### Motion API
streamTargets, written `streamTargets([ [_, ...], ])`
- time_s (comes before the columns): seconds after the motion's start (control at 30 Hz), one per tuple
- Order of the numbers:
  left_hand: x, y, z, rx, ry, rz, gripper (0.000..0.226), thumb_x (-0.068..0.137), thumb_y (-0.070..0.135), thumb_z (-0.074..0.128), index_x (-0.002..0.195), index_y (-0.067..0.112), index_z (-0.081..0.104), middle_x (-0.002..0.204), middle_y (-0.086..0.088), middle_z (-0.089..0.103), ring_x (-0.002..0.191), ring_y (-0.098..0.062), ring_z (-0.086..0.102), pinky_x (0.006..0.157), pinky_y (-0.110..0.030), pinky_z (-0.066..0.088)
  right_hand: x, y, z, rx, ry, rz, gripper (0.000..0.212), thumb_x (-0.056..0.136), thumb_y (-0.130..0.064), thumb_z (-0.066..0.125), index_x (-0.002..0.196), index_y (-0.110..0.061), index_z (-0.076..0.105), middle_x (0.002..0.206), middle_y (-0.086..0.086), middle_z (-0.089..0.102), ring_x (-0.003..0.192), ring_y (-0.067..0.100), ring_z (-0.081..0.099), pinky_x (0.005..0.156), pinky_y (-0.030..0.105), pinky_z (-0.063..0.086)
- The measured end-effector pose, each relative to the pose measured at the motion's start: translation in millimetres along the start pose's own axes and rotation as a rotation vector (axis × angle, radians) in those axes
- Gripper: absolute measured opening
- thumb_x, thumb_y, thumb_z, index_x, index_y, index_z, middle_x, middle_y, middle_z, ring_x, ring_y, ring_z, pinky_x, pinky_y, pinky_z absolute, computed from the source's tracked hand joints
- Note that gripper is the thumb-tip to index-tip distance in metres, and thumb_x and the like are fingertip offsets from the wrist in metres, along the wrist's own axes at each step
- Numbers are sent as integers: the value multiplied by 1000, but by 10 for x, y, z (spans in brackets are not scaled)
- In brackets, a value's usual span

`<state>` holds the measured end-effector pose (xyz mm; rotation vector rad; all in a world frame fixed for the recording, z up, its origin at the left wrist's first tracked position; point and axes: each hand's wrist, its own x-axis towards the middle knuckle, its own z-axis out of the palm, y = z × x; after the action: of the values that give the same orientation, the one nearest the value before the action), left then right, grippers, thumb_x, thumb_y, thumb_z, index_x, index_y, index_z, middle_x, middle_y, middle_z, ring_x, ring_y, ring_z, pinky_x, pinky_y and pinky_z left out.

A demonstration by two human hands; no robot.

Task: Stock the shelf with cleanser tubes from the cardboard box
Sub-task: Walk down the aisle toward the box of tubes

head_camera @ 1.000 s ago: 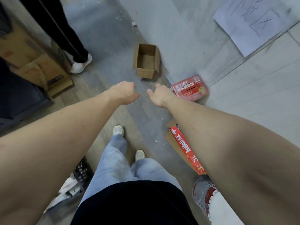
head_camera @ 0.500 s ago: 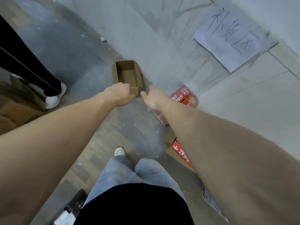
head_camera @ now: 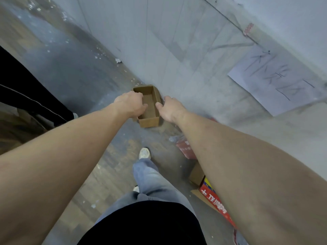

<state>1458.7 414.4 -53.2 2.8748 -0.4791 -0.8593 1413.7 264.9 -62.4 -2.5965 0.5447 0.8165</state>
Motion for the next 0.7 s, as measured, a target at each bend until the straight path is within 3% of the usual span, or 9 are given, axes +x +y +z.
streamTargets([
  [0.13, 451, -111, -351, -7, -10, -28, 49, 97, 44, 46, 135, 14, 51, 133, -12, 55, 120, -33, 54, 93, -41, 45, 493, -276, -275, 19, -15, -4, 62, 99, -51, 34, 150, -15, 34, 150, 12, 40, 136, 37, 40, 109, 52, 37],
  [0.27, 859, -269, -687, -12, -3, -47, 51, 97, 43, 46, 137, 12, 50, 137, -14, 53, 123, -35, 52, 96, -43, 45, 902, -518, -589, -12, -21, -29, 61, 102, -49, 33, 150, -13, 33, 150, 14, 39, 135, 36, 41, 110, 46, 37],
  [0.5, 1548, -670, -1215, -45, 13, -50, 47, 96, 37, 45, 133, 11, 52, 133, -13, 54, 119, -34, 53, 89, -40, 45, 1523, -1192, -977, -30, -33, -64, 58, 103, -47, 32, 151, -14, 31, 150, 13, 38, 135, 35, 40, 110, 44, 36],
  [0.7, 2259, -1246, -1657, -13, -1, 4, 50, 95, 38, 46, 138, 12, 48, 137, -15, 50, 124, -34, 50, 95, -43, 44, 2053, -1892, -1227, 1, -17, -26, 60, 103, -47, 33, 151, -12, 31, 150, 15, 37, 135, 35, 39, 110, 44, 37],
])
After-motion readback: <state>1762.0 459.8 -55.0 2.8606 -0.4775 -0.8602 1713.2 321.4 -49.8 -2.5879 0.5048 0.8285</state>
